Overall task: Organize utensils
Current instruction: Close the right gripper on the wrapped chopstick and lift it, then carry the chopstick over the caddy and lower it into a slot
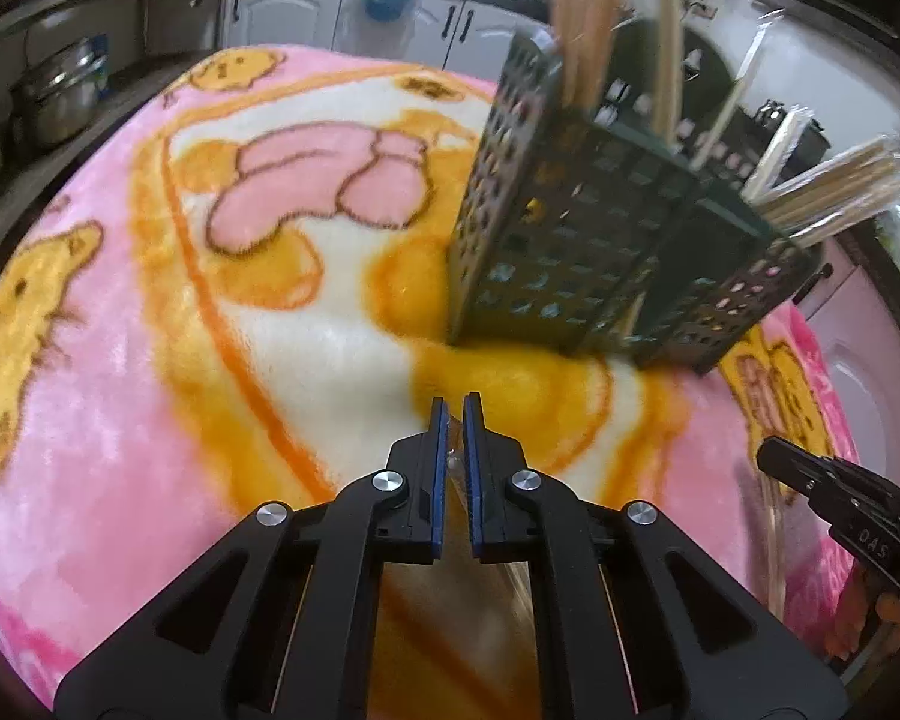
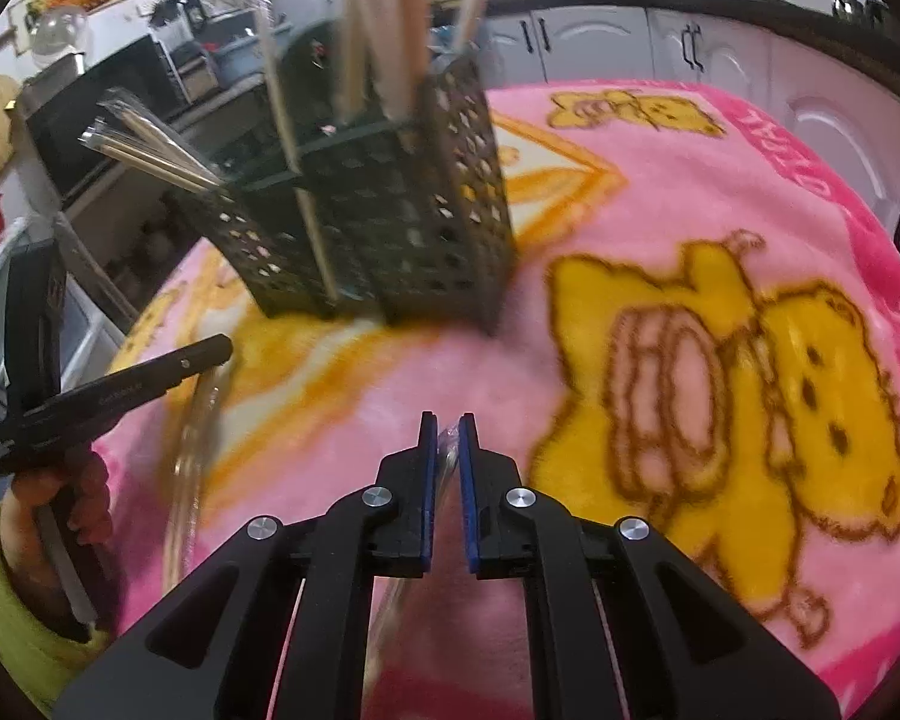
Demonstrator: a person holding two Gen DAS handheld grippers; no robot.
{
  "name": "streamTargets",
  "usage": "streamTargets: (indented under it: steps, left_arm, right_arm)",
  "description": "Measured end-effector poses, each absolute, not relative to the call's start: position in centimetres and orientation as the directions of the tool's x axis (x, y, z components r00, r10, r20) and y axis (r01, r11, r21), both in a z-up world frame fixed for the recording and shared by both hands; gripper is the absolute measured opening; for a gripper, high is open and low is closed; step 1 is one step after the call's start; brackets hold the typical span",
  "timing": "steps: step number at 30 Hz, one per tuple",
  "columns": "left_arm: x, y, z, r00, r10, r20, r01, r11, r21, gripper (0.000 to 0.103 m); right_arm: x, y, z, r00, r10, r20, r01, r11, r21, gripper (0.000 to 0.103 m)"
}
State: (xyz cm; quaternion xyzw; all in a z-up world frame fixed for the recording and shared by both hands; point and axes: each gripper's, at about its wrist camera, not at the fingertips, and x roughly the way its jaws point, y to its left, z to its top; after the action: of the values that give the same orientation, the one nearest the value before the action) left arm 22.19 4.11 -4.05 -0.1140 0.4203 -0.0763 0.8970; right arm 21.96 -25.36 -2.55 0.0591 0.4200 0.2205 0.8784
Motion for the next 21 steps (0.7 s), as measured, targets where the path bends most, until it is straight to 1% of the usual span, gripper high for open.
streamTargets:
  steps: [10, 21]
  left_arm:
    - [19.5, 2.7, 1.2, 0.721, -0.275, -0.636, 0.131, 0.955, -0.265, 0.002]
    - [18.0, 1.4, 6.6, 0.787, -0.295, -0.542, 0.203, 0.953, -0.224, 0.001]
  right_arm:
    - [20.2, -23.5, 2.3, 0.596, 0.527, -0.605, -0.44, 0.845, 0.303, 0.006]
    - [18.7, -22.2, 7.2, 0.636, 0.58, -0.509, -0.516, 0.81, 0.28, 0.006]
